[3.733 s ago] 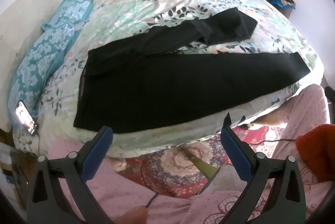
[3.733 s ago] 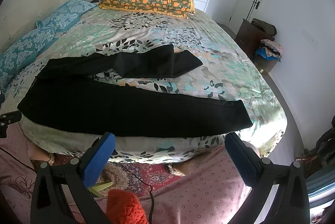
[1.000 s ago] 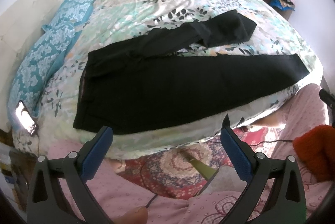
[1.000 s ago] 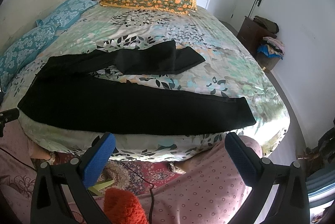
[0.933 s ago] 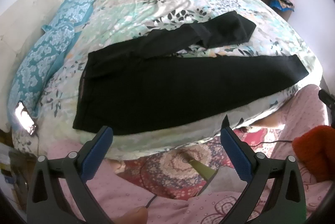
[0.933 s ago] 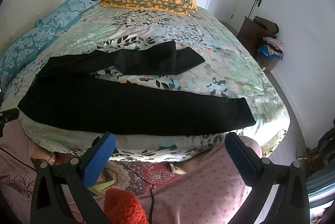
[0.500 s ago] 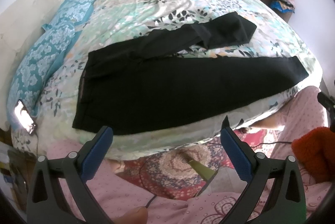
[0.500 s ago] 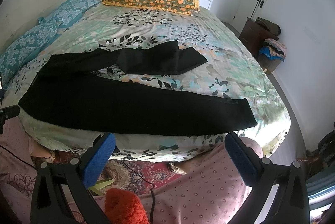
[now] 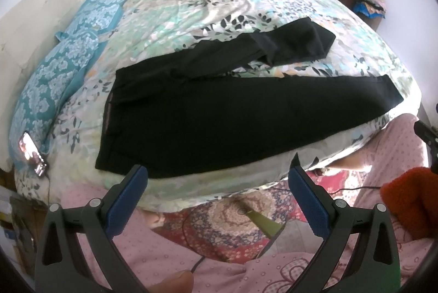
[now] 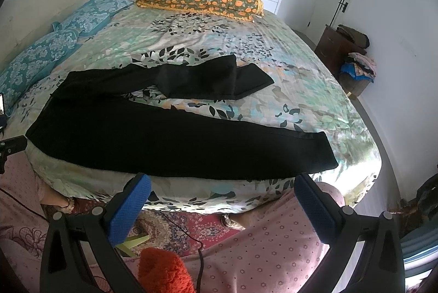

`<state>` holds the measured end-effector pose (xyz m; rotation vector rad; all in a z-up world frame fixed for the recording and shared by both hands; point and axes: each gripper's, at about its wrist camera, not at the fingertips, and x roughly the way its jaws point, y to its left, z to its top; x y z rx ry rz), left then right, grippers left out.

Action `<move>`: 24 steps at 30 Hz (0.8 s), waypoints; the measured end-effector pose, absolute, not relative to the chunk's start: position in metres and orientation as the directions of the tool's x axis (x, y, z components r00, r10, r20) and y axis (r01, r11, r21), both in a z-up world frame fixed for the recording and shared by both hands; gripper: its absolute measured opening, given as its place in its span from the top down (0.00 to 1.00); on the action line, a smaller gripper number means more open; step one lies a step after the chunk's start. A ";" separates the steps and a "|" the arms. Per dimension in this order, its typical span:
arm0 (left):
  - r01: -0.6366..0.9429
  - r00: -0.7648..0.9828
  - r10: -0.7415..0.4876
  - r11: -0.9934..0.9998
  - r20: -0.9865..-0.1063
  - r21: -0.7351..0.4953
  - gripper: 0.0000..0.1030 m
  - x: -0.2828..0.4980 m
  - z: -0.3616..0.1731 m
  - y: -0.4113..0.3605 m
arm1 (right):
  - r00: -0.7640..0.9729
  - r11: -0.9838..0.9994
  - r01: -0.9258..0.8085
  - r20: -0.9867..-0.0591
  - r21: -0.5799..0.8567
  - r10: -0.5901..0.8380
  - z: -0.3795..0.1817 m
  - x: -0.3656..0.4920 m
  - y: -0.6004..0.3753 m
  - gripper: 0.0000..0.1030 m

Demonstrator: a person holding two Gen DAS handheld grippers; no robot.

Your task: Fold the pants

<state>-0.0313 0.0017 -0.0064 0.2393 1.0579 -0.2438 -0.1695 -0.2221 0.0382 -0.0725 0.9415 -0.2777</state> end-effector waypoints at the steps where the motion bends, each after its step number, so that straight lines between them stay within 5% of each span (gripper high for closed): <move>1: 0.309 0.468 -0.082 0.948 -0.880 0.076 0.00 -0.031 -0.007 0.002 | 0.556 0.963 0.201 -0.788 -0.181 -0.264 0.038 -0.169 -0.222 0.00; 15: 0.199 0.434 -0.062 0.980 -0.899 0.029 0.00 -0.011 -0.016 0.027 | 0.608 0.985 0.111 -0.776 -0.131 -0.171 0.038 -0.161 -0.216 0.00; 21: 0.148 0.547 0.023 0.981 -0.837 0.124 0.00 0.008 0.000 0.033 | 0.890 0.994 -0.043 -0.456 -0.100 -0.007 0.090 -0.161 -0.213 0.00; 23: 0.145 0.584 0.029 0.979 -0.812 0.140 0.00 0.018 0.007 0.029 | 0.887 0.993 -0.110 -0.454 -0.031 0.084 0.090 -0.145 -0.222 0.00; 24: 0.147 0.602 0.018 0.980 -0.798 0.133 0.00 0.025 0.011 0.025 | 0.834 0.991 -0.132 -0.538 0.026 0.125 0.081 -0.125 -0.230 0.00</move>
